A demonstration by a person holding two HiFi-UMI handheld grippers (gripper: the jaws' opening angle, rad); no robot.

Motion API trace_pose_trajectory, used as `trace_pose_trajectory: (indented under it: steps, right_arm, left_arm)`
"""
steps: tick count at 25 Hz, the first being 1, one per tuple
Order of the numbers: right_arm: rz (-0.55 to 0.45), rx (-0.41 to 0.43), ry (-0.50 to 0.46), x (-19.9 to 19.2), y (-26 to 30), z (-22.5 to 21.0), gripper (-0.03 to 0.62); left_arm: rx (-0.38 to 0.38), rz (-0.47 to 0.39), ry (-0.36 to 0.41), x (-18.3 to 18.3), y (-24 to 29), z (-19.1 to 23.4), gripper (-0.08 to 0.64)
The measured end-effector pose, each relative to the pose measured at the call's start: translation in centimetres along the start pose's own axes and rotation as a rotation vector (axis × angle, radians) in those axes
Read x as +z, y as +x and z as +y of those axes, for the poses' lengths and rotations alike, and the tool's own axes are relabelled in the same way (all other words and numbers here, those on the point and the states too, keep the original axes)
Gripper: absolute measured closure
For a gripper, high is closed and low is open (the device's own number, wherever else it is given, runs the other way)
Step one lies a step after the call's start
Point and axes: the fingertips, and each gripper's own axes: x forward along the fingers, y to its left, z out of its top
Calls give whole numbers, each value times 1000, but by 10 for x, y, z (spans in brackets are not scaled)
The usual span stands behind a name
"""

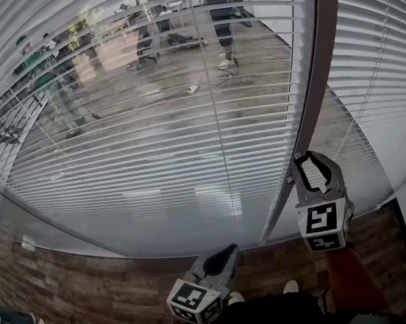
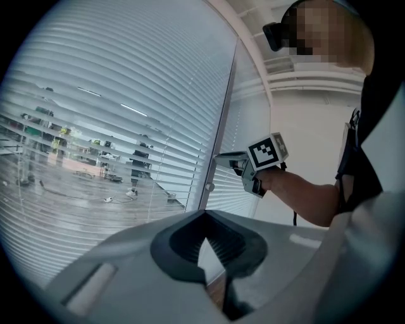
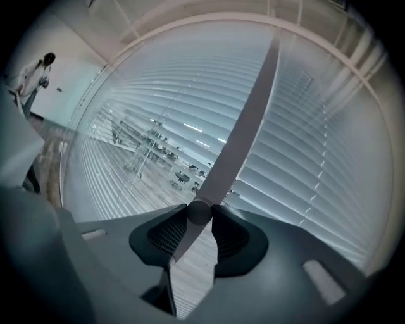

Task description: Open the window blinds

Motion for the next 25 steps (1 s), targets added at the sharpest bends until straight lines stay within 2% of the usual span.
trace_pose_trajectory:
  steps: [3,7,10,14,16,19,21,25]
  right_arm:
    - [18,-40,-136,-2,6,-4,445]
    - [34,-62,-230,-3,8,-3,445]
    - [39,-71,-266,-3,7,-1,445]
    - [30,-75,-250,-3,7,-2,445]
    - [13,-66,-193,-3,7,-4,439]
    - [-25,-11,-14,0,4,-5,415]
    - [-60,37,143,2,1,-7,412]
    - [-90,145,524,-2,3,-12,417]
  left_arm:
    - [2,0,-5,2,6,2,558]
    - [3,2,6,2,9,4,558]
    - [6,-1,8,3,8,6,558]
    - [5,-1,5,3,9,5,558]
    - [3,-2,5,3,9,4,558]
    - [4,-2,7,4,8,3,558]
    - [7,0,6,2,8,5,558]
    - [9,7,-2,0,7,4,558]
